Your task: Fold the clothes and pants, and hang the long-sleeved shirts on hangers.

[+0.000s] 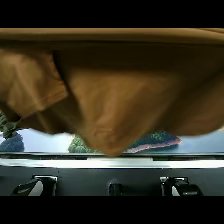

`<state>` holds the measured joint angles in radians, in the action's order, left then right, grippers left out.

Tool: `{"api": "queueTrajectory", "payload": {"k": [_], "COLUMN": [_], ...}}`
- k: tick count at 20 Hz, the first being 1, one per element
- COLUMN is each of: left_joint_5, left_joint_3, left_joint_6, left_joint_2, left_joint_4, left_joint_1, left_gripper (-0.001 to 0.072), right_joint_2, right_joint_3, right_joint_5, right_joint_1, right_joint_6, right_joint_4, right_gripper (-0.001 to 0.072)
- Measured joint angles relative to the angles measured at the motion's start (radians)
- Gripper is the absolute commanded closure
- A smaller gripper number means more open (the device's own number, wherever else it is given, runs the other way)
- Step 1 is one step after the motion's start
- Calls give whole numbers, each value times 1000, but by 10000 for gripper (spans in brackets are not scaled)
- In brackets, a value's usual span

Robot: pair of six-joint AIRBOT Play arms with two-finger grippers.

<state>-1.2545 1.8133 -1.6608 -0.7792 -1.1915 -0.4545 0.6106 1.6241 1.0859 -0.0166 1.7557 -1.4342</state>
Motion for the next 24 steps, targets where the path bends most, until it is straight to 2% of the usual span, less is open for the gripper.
{"api": "queueTrajectory", "payload": {"k": [5, 8, 13, 15, 16, 17, 18, 19, 20, 24], "left_joint_5": [0, 3, 18, 33, 42, 48, 53, 58, 59, 55], "left_joint_3": [-33, -68, -87, -89, -90, -90, -90, -90, -90, -90], "left_joint_6": [67, 106, 113, 113, 113, 113, 113, 113, 113, 136], "left_joint_2": [-216, -431, -802, -909, -951, -986, -1012, -1033, -1046, -1027], "left_joint_4": [49, 47, 34, 34, 34, 34, 36, 37, 37, 37], "left_joint_1": [53, 125, 232, 264, 274, 284, 291, 295, 295, 251], "left_gripper": [696, 696, 696, 695, 691, 664, 551, 331, 223, 223], "right_joint_2": [280, 526, 925, 1043, 1085, 1121, 1146, 1165, 1178, 1150], "right_joint_3": [-1, -2, -2, -2, -2, -2, -2, -2, -2, -2], "right_joint_5": [50, 64, 23, -14, -30, -47, -61, -74, -81, -21], "right_joint_1": [0, 1, 0, 0, 0, 0, 0, 0, 1, 44], "right_joint_6": [18, 18, 13, 10, 10, 9, 7, 6, 6, -32], "right_joint_4": [58, 110, 228, 272, 290, 307, 320, 332, 341, 372], "right_gripper": [683, 683, 681, 673, 625, 581, 510, 415, 339, 332]}}
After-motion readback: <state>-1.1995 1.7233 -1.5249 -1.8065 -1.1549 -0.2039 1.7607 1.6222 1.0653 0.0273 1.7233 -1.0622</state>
